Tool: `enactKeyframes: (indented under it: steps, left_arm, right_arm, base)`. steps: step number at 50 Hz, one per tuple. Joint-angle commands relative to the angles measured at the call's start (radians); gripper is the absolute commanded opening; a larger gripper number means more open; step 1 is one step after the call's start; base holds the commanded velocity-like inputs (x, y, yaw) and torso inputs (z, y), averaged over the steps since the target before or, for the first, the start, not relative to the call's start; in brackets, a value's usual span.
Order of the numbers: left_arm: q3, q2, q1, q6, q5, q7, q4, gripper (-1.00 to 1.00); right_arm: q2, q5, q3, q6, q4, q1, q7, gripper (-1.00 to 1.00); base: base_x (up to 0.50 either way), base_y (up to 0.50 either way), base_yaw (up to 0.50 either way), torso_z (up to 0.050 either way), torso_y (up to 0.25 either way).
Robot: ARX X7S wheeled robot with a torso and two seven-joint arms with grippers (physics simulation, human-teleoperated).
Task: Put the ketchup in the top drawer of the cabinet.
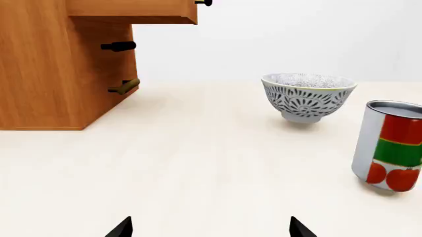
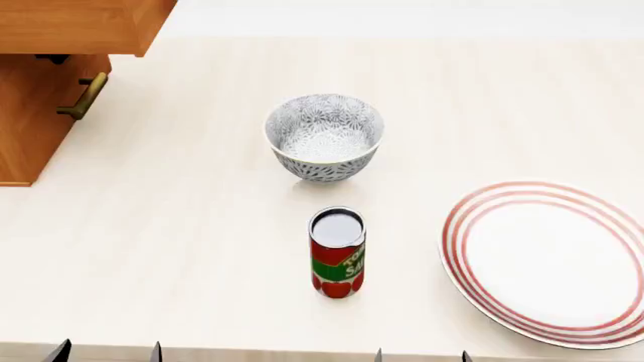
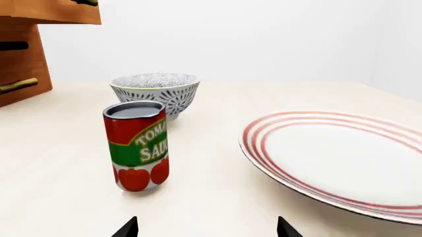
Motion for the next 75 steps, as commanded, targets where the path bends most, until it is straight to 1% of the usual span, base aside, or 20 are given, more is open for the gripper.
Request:
enactKeyframes:
  steps: [1,3,7,9,11,12,14,23,29,33,38,41,49,75]
  left_arm:
    - [0.019,-0.017,-0.004,0.013,-0.017,-0.019,-0.016,1.00]
    - [0.030,-0.026,0.002,-0.022,-0.028,-0.024,0.025,1.00]
    - [0.039,-0.042,0.008,-0.077,-0.035,-0.042,0.116,1.00]
    - [0.043,-0.049,0.012,-0.104,-0.040,-0.048,0.158,1.00]
    - [0.046,-0.057,0.014,-0.135,-0.040,-0.055,0.204,1.00]
    - [0.044,-0.059,0.016,-0.144,-0.039,-0.064,0.234,1.00]
    - [0.046,-0.065,0.019,-0.162,-0.043,-0.068,0.271,1.00]
    - [0.051,-0.094,0.023,-0.267,-0.042,-0.090,0.445,1.00]
    - [0.053,-0.112,0.013,-0.365,-0.045,-0.103,0.612,1.00]
    - [0.046,-0.113,0.003,-0.405,-0.058,-0.115,0.678,1.00]
    - [0.051,-0.123,0.009,-0.480,-0.069,-0.125,0.810,1.00]
    - [0.051,-0.128,0.016,-0.496,-0.075,-0.129,0.849,1.00]
    - [0.053,-0.134,0.021,-0.480,-0.080,-0.140,0.829,1.00]
    - [0.061,-0.156,0.020,-0.474,-0.103,-0.169,0.815,1.00]
  right_arm:
    - [0.012,0.012,-0.016,-0.003,0.002,0.000,0.016,1.00]
    - [0.025,0.012,-0.026,-0.017,0.003,0.000,0.030,1.00]
    - [0.040,0.019,-0.035,0.063,-0.115,-0.001,0.050,1.00]
    - [0.047,0.023,-0.038,0.049,-0.109,-0.002,0.054,1.00]
    - [0.052,0.030,-0.041,0.122,-0.192,0.003,0.059,1.00]
    - [0.057,0.028,-0.045,0.103,-0.184,0.002,0.059,1.00]
    - [0.062,0.029,-0.050,0.165,-0.257,0.010,0.065,1.00]
    - [0.085,0.026,-0.061,0.251,-0.401,0.029,0.089,1.00]
    - [0.101,0.038,-0.054,0.333,-0.546,0.045,0.099,1.00]
    - [0.108,0.045,-0.053,0.366,-0.618,0.048,0.106,1.00]
    - [0.118,0.057,-0.051,0.403,-0.696,0.041,0.113,1.00]
    - [0.121,0.060,-0.054,0.409,-0.716,0.037,0.117,1.00]
    - [0.125,0.076,-0.053,0.406,-0.711,0.034,0.130,1.00]
    - [0.147,0.103,-0.072,0.418,-0.703,0.051,0.158,1.00]
  base:
    - [0.00,0.00,0.00,0.000,0.000]
    - [0.00,0.00,0.00,0.000,0.000]
    - [0.00,0.00,0.00,0.000,0.000]
    - [0.00,0.00,0.00,0.000,0.000]
    - [0.00,0.00,0.00,0.000,0.000]
    - [0.00,0.00,0.00,0.000,0.000]
    - [0.00,0.00,0.00,0.000,0.000]
    - [0.00,0.00,0.00,0.000,0.000]
    - [0.00,0.00,0.00,0.000,0.000]
    - [0.00,0.00,0.00,0.000,0.000]
    - [0.00,0.00,0.00,0.000,0.000]
    - [0.00,0.00,0.00,0.000,0.000]
    - [0.06,0.00,0.00,0.000,0.000]
    - [0.50,0.00,0.00,0.000,0.000]
